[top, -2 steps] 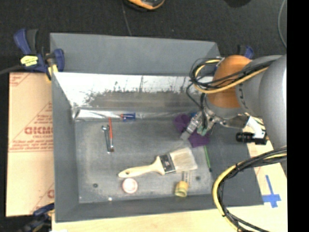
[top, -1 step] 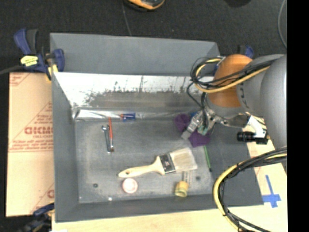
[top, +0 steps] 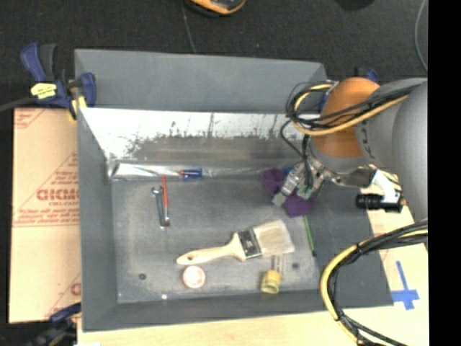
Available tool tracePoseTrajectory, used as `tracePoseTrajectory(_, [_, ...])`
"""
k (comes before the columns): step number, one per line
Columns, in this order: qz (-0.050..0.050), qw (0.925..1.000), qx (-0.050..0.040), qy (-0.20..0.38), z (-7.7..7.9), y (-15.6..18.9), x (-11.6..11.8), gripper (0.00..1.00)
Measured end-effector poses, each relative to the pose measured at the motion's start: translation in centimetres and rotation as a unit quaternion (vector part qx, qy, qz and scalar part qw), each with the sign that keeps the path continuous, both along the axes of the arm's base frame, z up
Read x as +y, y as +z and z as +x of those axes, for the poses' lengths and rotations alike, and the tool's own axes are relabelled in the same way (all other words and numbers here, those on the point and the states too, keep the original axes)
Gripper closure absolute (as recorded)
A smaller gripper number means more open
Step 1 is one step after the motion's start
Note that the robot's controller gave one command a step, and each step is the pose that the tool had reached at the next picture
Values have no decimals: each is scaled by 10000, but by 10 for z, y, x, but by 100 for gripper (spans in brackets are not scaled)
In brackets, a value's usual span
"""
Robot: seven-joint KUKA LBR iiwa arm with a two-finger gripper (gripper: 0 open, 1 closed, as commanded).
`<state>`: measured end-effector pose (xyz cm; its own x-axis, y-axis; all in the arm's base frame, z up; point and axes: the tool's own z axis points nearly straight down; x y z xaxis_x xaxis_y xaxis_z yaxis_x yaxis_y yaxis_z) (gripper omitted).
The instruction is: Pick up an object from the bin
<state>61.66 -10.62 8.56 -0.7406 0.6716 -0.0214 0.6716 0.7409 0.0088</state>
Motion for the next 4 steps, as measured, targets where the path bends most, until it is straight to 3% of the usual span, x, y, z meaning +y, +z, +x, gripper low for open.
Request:
tracePoseTrajectory(3, [-5,10000,-30,36,1,49,-1,100])
tracePoseTrajectory(4, [4,10000,12,51,-1,72,-1,100])
